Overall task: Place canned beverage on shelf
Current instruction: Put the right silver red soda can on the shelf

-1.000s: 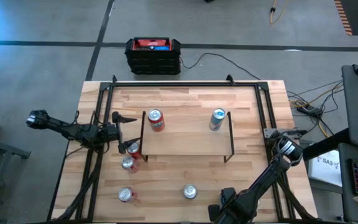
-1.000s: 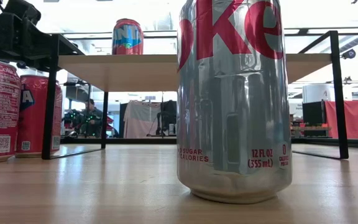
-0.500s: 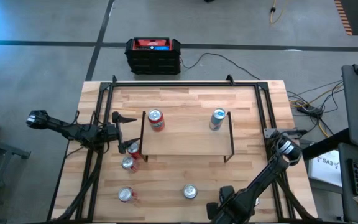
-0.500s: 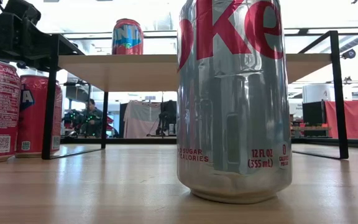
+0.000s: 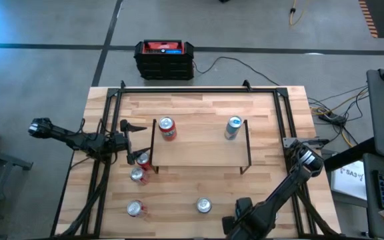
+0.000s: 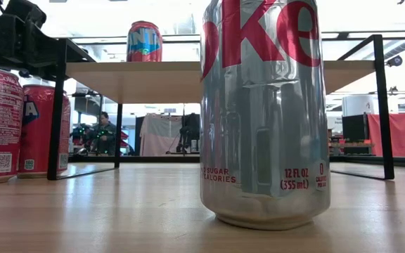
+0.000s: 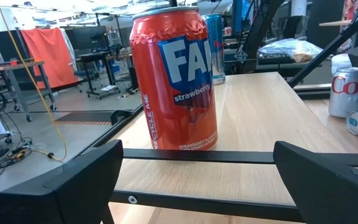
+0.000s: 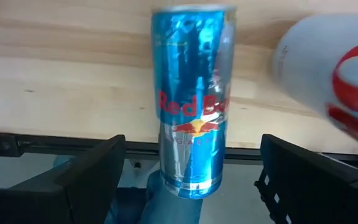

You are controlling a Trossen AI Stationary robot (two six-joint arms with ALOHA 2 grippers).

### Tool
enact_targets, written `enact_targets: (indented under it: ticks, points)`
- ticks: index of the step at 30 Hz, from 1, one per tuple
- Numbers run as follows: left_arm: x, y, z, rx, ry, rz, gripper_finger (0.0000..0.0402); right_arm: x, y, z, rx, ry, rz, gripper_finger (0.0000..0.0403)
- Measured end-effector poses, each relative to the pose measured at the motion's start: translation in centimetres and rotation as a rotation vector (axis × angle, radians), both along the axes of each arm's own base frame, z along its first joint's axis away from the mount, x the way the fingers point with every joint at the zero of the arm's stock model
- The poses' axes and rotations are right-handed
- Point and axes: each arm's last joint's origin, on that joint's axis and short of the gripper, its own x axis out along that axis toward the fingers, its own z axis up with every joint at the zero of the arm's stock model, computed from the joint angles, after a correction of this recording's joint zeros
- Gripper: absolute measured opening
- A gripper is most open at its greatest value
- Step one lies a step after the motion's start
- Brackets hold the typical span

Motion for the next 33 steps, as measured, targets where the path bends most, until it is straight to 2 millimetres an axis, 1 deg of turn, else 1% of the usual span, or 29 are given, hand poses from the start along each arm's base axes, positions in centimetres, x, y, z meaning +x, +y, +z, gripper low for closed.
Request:
enact_targets:
  ticks: [4, 12, 15, 17, 20, 24, 29, 33]
  points:
    - [0.0, 0.0, 0.0, 0.0, 0.0, 0.0, 0.04, -0.4, -0.2, 1.6, -0.03, 0.039, 0.003, 0.0359]
    - [0.0, 0.0, 0.0, 0.0, 0.001, 0.0, 0.04, -3.2, 0.7, 6.7, -0.078, 0.088, 0.002, 0.0359]
    - [0.0, 0.0, 0.0, 0.0, 0.0, 0.0, 0.04, -4.3, 1.0, 7.8, -0.065, 0.052, 0.004, 0.0359]
    - [0.0, 0.0, 0.0, 0.0, 0.0, 0.0, 0.04, -5.2, 1.0, 8.3, -0.085, 0.034, -0.05, 0.0359]
    - [0.0, 0.0, 0.0, 0.0, 0.0, 0.0, 0.04, -6.6, 0.7, 8.4, -0.112, 0.043, -0.123, 0.0359]
    - [0.0, 0.0, 0.0, 0.0, 0.0, 0.0, 0.04, -7.9, 0.2, 7.4, -0.164, 0.074, -0.156, 0.0359]
    - [0.0, 0.0, 0.0, 0.0, 0.0, 0.0, 0.04, -8.4, -0.4, 6.0, -0.215, 0.1, -0.143, 0.0359]
    - [0.0, 0.0, 0.0, 0.0, 0.0, 0.0, 0.04, -8.4, -0.6, 5.2, -0.243, 0.063, -0.119, 0.0359]
